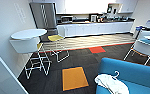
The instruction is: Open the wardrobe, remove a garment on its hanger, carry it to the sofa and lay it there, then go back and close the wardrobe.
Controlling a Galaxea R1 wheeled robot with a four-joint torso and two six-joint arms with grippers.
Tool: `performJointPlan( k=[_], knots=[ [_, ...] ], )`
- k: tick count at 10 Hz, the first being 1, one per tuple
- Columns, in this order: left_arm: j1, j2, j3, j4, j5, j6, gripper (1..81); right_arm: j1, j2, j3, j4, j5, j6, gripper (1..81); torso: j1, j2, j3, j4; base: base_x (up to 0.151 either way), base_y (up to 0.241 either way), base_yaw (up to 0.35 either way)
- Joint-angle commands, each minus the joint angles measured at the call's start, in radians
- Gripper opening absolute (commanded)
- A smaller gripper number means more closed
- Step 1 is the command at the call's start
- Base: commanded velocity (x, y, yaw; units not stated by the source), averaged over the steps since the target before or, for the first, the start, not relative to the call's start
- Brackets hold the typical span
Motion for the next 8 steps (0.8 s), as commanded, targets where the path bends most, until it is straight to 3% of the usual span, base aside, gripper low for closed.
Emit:
performJointPlan(
  k=[1,8],
  knots=[
    [-0.014,0.003,0.006,0.0,0.021,0.004,81.1,0.021,0.006,-0.006,-0.01,-0.054,-0.001,81.1,0.0,0.0,0.0,0.0,0.0,0.0,0.241],
    [-0.001,0.008,0.006,0.008,0.021,0.004,81.1,0.027,0.007,-0.006,-0.008,-0.054,-0.001,81.1,0.0,0.0,0.0,0.0,0.0,0.0,0.272]
  ],
)
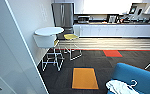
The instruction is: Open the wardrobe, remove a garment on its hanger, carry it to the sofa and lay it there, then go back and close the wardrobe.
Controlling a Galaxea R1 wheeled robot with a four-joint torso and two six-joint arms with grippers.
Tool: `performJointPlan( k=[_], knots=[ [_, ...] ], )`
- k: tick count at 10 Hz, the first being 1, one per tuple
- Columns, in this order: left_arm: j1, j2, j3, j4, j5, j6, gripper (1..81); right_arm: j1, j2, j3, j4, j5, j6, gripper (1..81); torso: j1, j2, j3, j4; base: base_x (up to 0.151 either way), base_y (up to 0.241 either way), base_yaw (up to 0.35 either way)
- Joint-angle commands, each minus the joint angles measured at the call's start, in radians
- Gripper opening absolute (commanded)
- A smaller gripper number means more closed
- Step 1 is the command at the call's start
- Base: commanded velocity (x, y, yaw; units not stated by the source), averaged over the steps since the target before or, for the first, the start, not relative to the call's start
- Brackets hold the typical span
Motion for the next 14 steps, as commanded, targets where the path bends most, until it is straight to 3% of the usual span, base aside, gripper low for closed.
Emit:
performJointPlan(
  k=[1,14],
  knots=[
    [-0.019,-0.006,0.011,0.008,0.031,0.004,81.1,0.02,0.008,0.002,-0.006,-0.057,-0.001,81.1,0.0,0.0,0.0,0.0,0.0,0.0,0.3],
    [-0.019,0.038,-0.062,0.015,0.03,0.004,81.1,0.029,0.011,-0.005,-0.007,-0.058,-0.001,81.1,0.0,0.0,0.0,0.0,0.0,0.0,0.325]
  ],
)
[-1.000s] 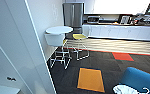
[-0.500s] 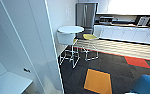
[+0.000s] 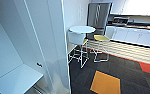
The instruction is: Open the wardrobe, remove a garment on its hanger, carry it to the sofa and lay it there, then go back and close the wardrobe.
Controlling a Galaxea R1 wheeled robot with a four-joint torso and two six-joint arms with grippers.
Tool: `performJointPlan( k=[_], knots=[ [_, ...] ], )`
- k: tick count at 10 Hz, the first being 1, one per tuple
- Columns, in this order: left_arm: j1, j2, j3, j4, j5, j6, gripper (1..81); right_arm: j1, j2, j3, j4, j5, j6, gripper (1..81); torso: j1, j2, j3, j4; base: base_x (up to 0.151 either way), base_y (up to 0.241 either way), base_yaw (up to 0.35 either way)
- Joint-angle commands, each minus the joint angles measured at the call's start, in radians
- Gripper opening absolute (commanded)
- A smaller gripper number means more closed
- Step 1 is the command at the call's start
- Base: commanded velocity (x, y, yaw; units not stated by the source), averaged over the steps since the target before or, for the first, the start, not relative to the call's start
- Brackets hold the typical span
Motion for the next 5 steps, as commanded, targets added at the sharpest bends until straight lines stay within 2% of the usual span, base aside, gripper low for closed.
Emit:
performJointPlan(
  k=[1,5],
  knots=[
    [-0.022,0.002,0.007,0.015,0.031,0.005,81.1,0.026,0.009,0.0,-0.007,-0.059,-0.001,81.1,0.0,0.0,0.0,0.0,0.0,0.0,0.332],
    [-0.022,0.005,0.007,0.027,0.031,0.004,81.1,0.031,0.011,-0.008,-0.007,-0.059,-0.001,81.1,0.0,0.0,0.0,0.0,0.0,0.0,0.331]
  ],
)
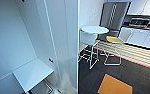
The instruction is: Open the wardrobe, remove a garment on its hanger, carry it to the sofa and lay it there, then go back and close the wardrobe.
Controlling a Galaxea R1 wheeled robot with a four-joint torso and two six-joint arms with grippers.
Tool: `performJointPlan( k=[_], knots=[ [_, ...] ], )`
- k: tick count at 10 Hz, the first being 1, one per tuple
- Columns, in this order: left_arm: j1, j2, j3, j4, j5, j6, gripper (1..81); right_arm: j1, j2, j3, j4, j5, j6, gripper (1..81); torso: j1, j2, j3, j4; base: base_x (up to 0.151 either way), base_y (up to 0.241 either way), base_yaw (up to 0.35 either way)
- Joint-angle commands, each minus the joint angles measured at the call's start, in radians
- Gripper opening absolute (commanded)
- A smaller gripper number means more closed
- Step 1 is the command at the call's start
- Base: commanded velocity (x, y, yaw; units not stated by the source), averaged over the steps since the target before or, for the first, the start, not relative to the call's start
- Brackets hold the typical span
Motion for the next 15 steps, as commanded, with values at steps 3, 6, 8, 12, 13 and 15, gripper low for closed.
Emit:
performJointPlan(
  k=[3,6,8,12,13,15],
  knots=[
    [-0.022,-0.001,0.009,0.016,0.032,0.005,81.1,0.019,0.009,-0.001,-0.007,-0.059,-0.001,81.1,0.0,0.0,0.0,0.0,0.0,0.0,0.331],
    [-0.022,0.007,0.007,0.022,0.032,0.005,81.1,0.019,0.007,-0.007,-0.007,-0.059,-0.001,81.1,0.0,0.0,0.0,0.0,0.0,0.0,0.331],
    [-0.024,0.009,0.007,0.022,0.032,0.004,81.1,0.019,0.007,-0.01,-0.007,-0.059,-0.001,81.1,0.0,0.0,0.0,0.0,0.0,0.0,0.332],
    [-0.022,0.009,0.007,0.021,0.034,0.004,81.1,0.01,0.006,-0.024,-0.006,-0.059,-0.001,81.1,0.0,0.0,0.0,0.0,0.0,0.0,0.333],
    [-0.022,0.01,0.007,0.021,0.034,0.004,81.1,0.01,0.006,-0.024,-0.006,-0.059,-0.001,81.1,0.0,0.0,0.0,0.0,0.0,0.0,0.333],
    [-0.024,0.013,0.007,0.021,0.035,0.004,81.1,0.016,0.007,-0.024,-0.007,-0.06,-0.001,81.1,0.0,0.0,0.0,0.0,0.0,0.0,0.333]
  ],
)
